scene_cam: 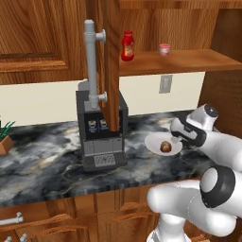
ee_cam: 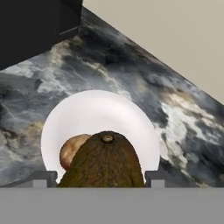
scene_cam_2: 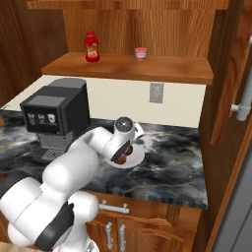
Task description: Pick the avocado and bread from the counter and place them on the plate. Then pick the jam from the cabinet and place it next to the plate. Lastly close the cabinet door.
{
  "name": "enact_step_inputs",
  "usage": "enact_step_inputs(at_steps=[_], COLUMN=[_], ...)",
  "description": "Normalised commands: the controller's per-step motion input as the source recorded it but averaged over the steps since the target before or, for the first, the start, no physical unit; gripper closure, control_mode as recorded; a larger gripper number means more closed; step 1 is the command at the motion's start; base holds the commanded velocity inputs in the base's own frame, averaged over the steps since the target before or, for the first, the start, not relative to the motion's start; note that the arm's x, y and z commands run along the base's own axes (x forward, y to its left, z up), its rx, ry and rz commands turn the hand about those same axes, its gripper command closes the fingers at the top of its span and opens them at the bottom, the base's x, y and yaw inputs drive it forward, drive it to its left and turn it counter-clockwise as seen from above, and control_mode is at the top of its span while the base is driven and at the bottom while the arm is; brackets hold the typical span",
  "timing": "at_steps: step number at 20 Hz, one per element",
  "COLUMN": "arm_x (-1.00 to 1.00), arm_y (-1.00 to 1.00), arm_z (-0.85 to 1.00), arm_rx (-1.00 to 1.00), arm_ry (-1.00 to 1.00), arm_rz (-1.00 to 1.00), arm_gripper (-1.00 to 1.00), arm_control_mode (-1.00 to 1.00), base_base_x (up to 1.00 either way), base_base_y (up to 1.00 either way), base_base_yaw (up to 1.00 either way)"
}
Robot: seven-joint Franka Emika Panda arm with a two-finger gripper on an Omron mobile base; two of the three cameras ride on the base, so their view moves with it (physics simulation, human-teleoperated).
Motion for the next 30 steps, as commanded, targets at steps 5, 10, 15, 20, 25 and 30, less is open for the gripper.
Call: enact_step_inputs(at_steps=[5, 10, 15, 20, 25, 30], arm_x=[0.18, 0.22, 0.21, 0.13, 0.13, 0.12], arm_y=[0.1, 0.0, 0.0, 0.0, -0.03, -0.05], arm_z=[0.0, -0.05, -0.16, -0.22, -0.19, -0.21], arm_rx=[0.0, 0.01, 0.03, 0.02, 0.04, 0.03], arm_ry=[0.17, 0.12, 0.07, 0.05, 0.06, 0.02], arm_rz=[0.0, 0.0, 0.01, 0.03, 0.03, 0.03], arm_gripper=[1.0, 1.0, 1.0, 1.0, 1.0, 1.0], arm_control_mode=[-1.0, -1.0, -1.0, -1.0, -1.0, -1.0], base_base_x=[0.0, 0.0, 0.0, 0.0, 0.0, 0.0], base_base_y=[0.0, 0.0, 0.0, 0.0, 0.0, 0.0], base_base_yaw=[0.0, 0.0, 0.0, 0.0, 0.0, 0.0])
